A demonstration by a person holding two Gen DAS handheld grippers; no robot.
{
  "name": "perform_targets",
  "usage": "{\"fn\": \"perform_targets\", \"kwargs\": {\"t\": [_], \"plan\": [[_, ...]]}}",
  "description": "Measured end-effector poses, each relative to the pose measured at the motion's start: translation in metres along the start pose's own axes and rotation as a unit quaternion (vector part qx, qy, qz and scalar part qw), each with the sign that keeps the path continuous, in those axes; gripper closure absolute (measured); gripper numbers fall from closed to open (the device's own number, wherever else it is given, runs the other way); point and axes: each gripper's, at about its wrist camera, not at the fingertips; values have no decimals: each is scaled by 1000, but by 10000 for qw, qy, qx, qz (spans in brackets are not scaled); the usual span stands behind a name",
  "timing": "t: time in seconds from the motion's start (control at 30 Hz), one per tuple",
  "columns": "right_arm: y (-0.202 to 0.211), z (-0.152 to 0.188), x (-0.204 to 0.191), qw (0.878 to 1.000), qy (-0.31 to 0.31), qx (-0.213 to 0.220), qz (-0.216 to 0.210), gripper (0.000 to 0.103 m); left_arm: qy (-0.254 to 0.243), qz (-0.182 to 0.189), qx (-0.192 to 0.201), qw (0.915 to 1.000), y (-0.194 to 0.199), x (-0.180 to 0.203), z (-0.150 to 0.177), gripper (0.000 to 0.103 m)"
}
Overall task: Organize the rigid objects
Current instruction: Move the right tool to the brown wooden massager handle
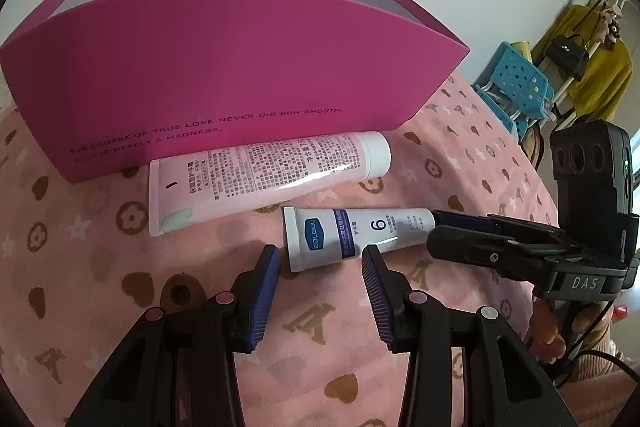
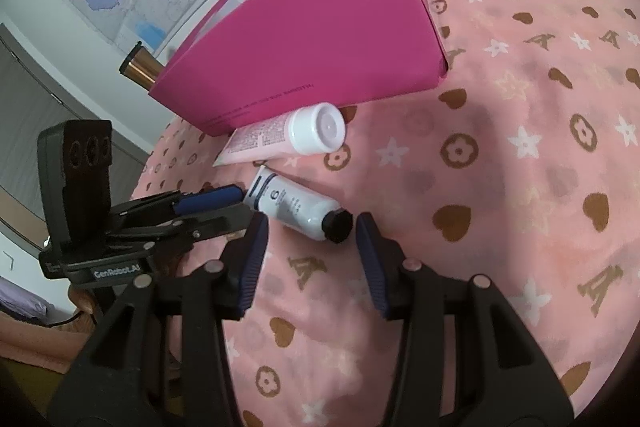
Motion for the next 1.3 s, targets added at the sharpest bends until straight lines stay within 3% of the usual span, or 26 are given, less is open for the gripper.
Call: {"fn": "perform_targets", "kwargs": {"t": [0.17,0.37,0.5,0.7,0.87,1.07,1.3], "plan": [[-2,0,-2,10000,62,9,60,58,-35,83,-26,10000,-2,4,0,59],[-3,-1,-3,9998,112,14,152,60,111,337,-68,9993,-4,4,0,52],[-3,-2,-2,9998,93,13,155,60,66,294,-78,9995,-2,6,2,52],[6,-3,-9,9997,175,97,149,60,-32,234,402,9989,43,-1,14,53],[16,-6,-35,9979,584,248,-129,60,175,-165,771,9967,85,-28,31,53],[-25,-9,-66,9934,837,-214,-753,60,341,-515,497,9969,85,-46,49,53],[-65,-9,-86,9879,906,-658,-1078,60,16,-471,211,9987,67,-34,60,53]]}}
Point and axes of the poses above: each gripper's, at about its wrist camera, not at the fingertips, and y roughly against the way its jaws point, x to its right, z to its underside, and after that the axes turned 5 degrees about y, right-handed
